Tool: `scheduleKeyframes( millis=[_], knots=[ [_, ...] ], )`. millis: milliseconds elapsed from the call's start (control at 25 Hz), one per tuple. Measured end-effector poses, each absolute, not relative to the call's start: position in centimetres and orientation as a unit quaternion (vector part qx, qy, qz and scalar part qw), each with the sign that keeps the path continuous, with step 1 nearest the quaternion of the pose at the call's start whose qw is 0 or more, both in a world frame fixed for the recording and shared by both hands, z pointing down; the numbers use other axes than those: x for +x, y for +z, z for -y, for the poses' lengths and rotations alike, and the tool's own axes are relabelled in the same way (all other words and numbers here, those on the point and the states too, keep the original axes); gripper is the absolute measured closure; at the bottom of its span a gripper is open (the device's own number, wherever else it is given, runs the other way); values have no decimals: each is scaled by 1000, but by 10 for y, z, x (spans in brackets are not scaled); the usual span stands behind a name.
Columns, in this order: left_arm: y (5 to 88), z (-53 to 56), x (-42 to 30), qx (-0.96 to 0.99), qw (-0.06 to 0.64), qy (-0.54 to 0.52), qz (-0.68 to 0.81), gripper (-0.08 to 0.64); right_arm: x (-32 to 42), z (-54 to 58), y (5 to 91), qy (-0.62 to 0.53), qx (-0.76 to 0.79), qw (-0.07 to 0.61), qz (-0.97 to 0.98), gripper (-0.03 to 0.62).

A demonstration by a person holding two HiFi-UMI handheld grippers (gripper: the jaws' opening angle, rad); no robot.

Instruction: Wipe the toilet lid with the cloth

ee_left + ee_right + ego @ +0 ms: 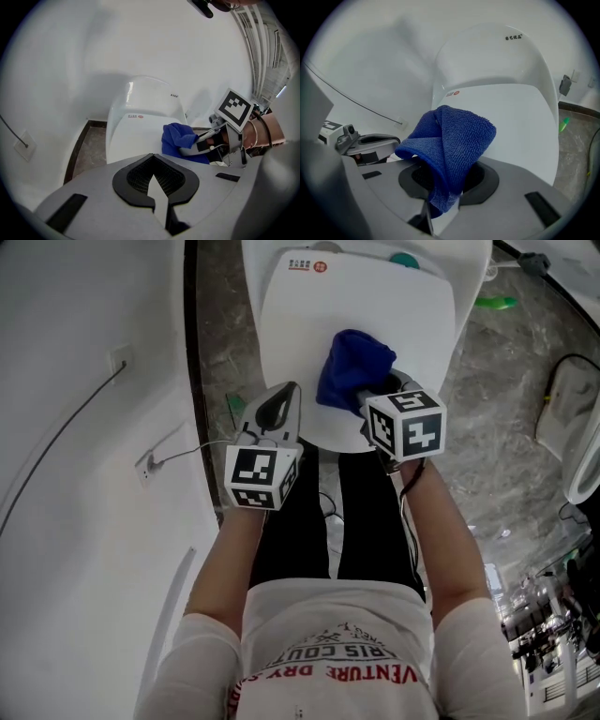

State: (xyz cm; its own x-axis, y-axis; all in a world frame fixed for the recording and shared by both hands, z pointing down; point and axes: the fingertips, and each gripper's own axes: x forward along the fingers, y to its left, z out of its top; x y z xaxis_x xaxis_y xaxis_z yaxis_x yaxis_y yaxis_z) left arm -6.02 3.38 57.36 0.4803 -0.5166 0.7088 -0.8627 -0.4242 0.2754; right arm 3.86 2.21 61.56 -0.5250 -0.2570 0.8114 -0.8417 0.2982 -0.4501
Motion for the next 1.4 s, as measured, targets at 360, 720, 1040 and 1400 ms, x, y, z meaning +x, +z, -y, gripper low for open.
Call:
scheduleKeyframes(
  millis=[360, 720, 1040, 1400],
  knots=[
    [570, -49, 13, 813, 306, 270, 416, 554, 105, -34, 616, 464, 373, 317, 738, 505],
    [570, -65, 73, 805, 321, 259, 427, 554, 174, -49, 623, 467, 384, 328, 726, 505],
    [573, -80, 100, 806, 323, 275, 412, 554, 223, -65, 638, 476, 416, 340, 697, 505],
    [574, -90, 107, 813, 324, 276, 398, 554, 282, -91, 657, 464, 491, 382, 630, 505]
  ],
)
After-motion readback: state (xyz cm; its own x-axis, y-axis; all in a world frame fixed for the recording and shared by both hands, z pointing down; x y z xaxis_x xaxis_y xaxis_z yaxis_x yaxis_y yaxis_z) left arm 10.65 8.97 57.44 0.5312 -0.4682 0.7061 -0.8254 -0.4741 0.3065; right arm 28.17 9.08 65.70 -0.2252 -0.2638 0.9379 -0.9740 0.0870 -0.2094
